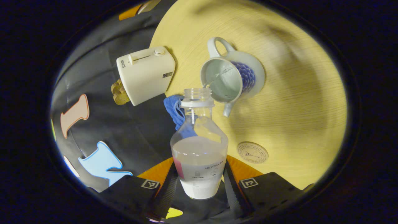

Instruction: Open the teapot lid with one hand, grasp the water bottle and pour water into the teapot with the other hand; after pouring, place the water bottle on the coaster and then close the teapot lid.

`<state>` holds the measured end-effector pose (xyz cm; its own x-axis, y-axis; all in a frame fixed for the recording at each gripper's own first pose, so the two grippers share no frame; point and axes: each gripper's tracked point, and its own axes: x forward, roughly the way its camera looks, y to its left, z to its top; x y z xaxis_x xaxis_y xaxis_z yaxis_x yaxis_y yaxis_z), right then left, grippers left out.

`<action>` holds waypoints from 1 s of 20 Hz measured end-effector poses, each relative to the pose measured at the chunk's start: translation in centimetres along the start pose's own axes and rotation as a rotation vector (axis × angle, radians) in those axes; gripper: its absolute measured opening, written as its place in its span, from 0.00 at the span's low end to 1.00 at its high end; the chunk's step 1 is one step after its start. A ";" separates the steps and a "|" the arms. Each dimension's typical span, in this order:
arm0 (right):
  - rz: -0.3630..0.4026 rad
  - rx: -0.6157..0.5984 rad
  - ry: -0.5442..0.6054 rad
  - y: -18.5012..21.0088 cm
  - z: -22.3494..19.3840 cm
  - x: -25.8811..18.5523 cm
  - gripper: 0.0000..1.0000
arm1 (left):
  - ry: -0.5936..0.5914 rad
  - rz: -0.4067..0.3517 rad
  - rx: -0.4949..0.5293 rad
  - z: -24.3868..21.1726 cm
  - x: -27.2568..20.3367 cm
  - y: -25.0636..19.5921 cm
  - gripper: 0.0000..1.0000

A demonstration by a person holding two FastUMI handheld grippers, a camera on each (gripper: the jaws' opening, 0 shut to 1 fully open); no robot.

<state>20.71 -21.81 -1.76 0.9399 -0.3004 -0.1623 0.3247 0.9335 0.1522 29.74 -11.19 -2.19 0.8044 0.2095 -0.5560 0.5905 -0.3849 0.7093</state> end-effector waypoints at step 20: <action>0.021 0.010 -0.006 0.6 0.3 -0.1 0.06 | 0.062 0.087 0.296 0.2 -1.2 2.8 0.80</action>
<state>20.89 -21.27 -1.37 0.9471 -0.2820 -0.1532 0.3060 0.9375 0.1657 30.39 -12.68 0.43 0.8589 0.2153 -0.4646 0.4818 -0.6471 0.5909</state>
